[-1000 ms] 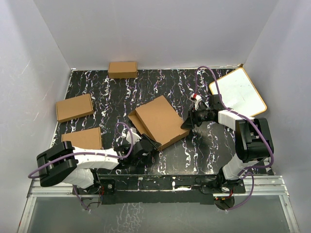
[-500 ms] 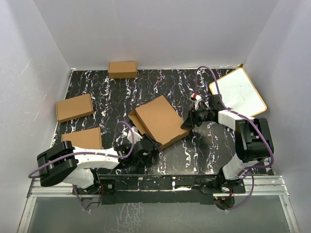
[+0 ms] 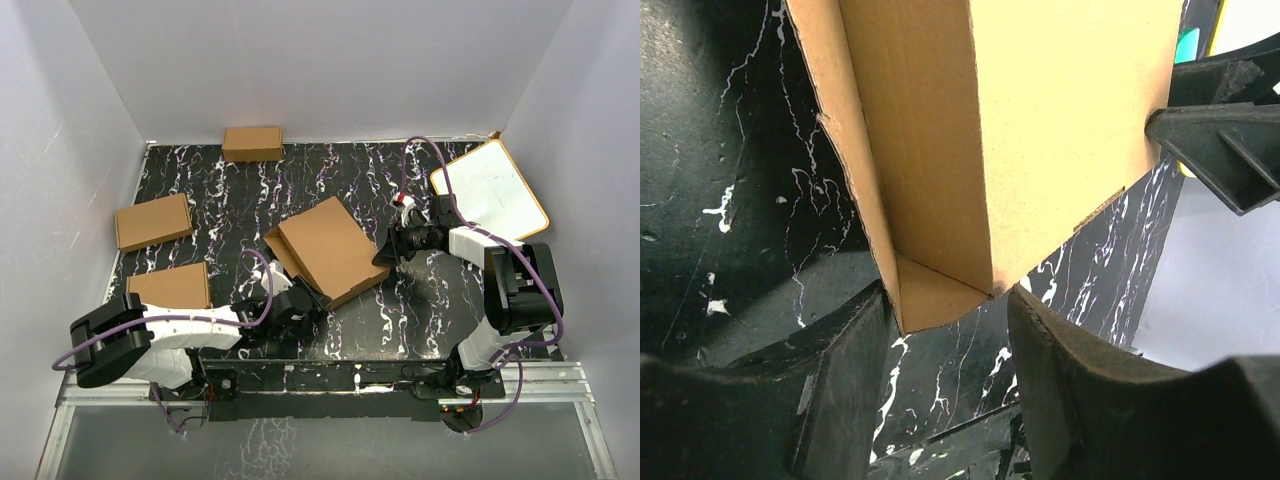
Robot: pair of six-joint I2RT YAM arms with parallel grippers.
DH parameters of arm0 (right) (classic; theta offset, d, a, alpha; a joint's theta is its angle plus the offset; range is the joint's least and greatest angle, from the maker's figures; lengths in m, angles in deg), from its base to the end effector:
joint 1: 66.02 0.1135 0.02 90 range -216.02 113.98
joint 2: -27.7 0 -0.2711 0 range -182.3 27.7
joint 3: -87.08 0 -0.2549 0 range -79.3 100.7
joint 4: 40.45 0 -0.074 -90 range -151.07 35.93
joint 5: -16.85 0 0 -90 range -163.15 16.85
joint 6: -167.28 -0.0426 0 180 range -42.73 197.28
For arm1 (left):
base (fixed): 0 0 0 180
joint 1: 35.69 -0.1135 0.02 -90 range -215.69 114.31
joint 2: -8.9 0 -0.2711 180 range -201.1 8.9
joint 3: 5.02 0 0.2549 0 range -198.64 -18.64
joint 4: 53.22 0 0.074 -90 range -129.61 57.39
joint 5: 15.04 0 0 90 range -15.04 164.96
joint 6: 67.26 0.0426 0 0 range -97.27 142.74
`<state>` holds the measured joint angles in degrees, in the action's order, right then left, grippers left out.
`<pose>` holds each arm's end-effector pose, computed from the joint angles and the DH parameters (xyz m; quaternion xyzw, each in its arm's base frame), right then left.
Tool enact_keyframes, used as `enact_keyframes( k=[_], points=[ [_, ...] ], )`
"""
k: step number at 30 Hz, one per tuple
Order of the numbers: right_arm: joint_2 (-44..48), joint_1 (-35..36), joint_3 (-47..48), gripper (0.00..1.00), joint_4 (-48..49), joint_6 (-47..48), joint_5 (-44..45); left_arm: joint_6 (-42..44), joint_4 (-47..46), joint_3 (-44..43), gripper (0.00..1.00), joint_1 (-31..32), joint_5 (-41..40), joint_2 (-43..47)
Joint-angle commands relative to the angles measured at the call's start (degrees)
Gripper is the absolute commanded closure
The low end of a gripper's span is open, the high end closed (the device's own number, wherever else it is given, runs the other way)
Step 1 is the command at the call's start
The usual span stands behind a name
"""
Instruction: Fold the paper box
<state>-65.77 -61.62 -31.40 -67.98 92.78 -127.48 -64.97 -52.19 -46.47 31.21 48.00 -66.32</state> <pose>0.2993 0.0577 0.1641 -0.2667 0.8247 0.4157 0.2757 0.1177 -0.2267 0.1700 -0.2619 0.8281 -0.3941 0.3005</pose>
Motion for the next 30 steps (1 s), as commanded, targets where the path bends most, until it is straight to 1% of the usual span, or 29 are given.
enact_keyframes(
  k=[1, 3, 12, 17, 20, 21, 25, 28, 30],
  points=[
    [-0.7, 0.9, -1.1, 0.48, -0.5, 1.7, 1.6, 0.7, 0.9, -2.7, 0.56, 0.3, 1.1, -0.1],
    [-0.7, 0.8, -1.1, 0.48, -0.5, 1.8, 1.5, 0.8, 1.1, -3.0, 0.59, 0.3, 1.3, -0.3],
    [-0.8, 1.0, -1.1, 0.48, -0.5, 1.8, 1.4, 0.9, 2.3, -3.9, 0.64, 0.3, 1.1, -0.9],
    [-0.7, 1.0, -1.1, 0.48, -0.5, 1.8, 1.5, 1.3, 2.5, -4.0, 0.71, 0.3, 0.8, -0.6],
    [-0.7, 1.0, -1.0, 0.48, -0.5, 1.8, 1.4, 2.2, 3.2, -4.1, 0.7, 0.3, 0.8, -0.1],
    [-0.7, 1.0, -1.0, 0.48, -0.5, 1.8, 1.4, 2.6, 3.5, -4.1, 0.66, 0.3, 0.8, 0.2],
    [-0.7, 1.0, -1.0, 0.48, -0.5, 1.9, 1.5, 6.2, 6.1, -3.7, 0.39, 0.3, 1.2, 2.9],
    [-0.8, 1.0, -1.0, 0.48, -0.5, 1.9, 1.5, 9.8, 8.7, -2.6, 0.22, 0.3, 1.4, 7.1],
    [-0.8, 0.9, -1.0, 0.48, -0.6, 1.8, 1.5, 13.3, 11.3, -2.1, 0.13, 0.3, 1.1, 10.5]
  ],
)
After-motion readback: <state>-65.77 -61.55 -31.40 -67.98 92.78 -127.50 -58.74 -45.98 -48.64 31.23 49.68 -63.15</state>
